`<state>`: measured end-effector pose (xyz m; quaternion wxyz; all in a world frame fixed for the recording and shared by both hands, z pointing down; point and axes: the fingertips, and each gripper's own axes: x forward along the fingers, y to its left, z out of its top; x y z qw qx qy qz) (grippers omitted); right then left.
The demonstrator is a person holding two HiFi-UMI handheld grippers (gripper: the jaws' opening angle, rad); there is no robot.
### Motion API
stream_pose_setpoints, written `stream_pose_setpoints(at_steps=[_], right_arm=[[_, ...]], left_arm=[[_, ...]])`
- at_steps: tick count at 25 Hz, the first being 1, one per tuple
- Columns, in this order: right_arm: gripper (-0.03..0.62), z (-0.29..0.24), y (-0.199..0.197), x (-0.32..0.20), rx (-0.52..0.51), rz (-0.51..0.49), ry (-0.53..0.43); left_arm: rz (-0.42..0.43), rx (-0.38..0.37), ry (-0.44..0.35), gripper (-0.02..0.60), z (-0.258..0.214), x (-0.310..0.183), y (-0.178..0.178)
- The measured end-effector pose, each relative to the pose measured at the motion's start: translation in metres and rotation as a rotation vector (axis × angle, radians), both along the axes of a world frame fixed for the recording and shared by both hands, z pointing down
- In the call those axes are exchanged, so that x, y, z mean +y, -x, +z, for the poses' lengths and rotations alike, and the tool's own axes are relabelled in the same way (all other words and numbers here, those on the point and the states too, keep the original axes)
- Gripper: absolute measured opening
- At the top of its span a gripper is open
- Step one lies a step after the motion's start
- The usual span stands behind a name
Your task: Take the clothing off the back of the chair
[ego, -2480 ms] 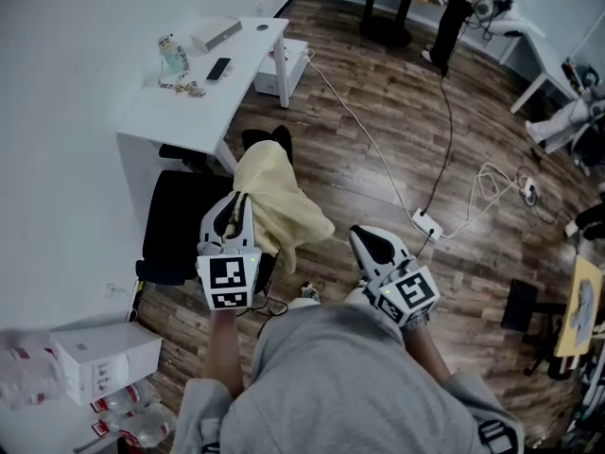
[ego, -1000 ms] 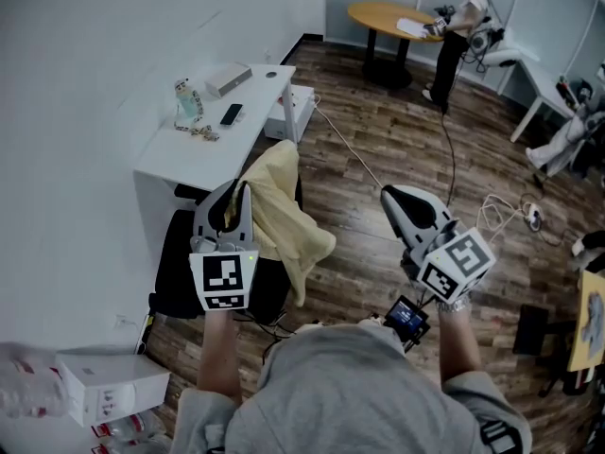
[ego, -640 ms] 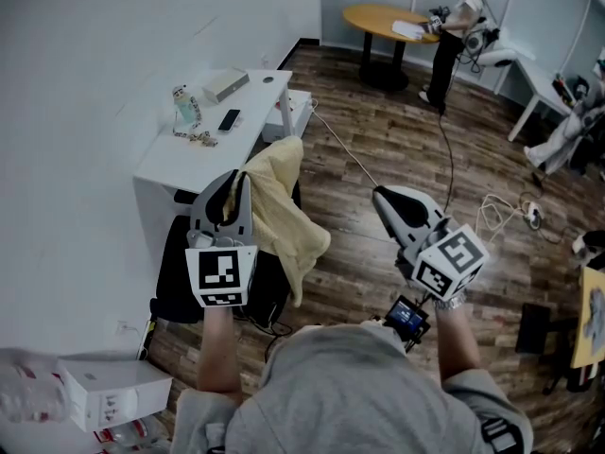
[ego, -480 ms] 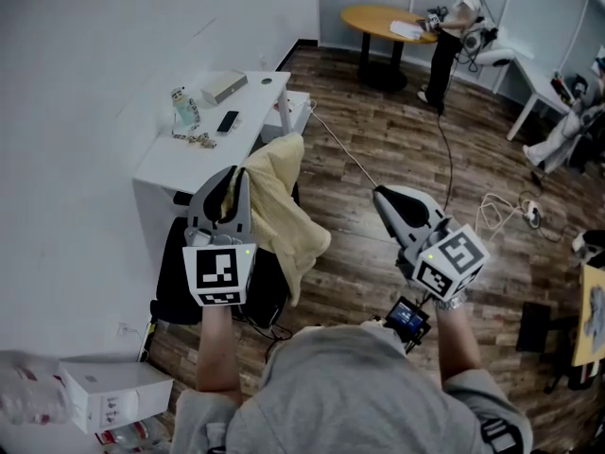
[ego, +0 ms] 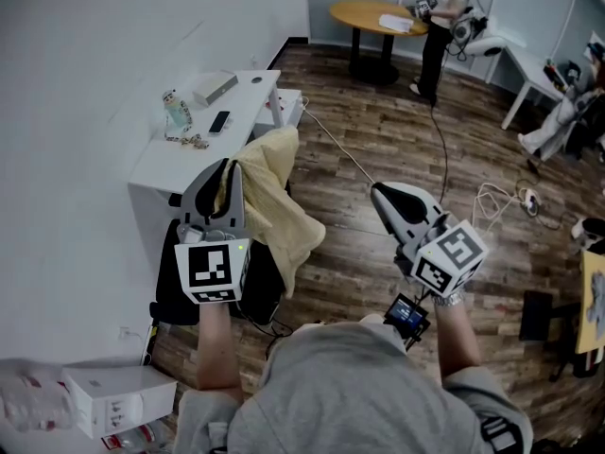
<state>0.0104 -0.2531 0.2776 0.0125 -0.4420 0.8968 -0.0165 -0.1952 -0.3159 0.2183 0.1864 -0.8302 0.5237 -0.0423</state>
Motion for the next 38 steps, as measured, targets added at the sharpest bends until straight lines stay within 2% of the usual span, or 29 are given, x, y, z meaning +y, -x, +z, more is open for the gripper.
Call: stream_pose_setpoints(at_steps=[17,38], right_arm=[[0.034,0.006,-0.050,0.018,-0.019,0.034,0.039],[0.034,0.008,-0.082,0.028,-0.002,-0.004,0.050]], left_arm=[[0.019,0.011,-0.052,0.063,-0.029,0.014,-0.045],[0.006,0.014,-0.072,0.063,-0.043,0.026,-0.086]])
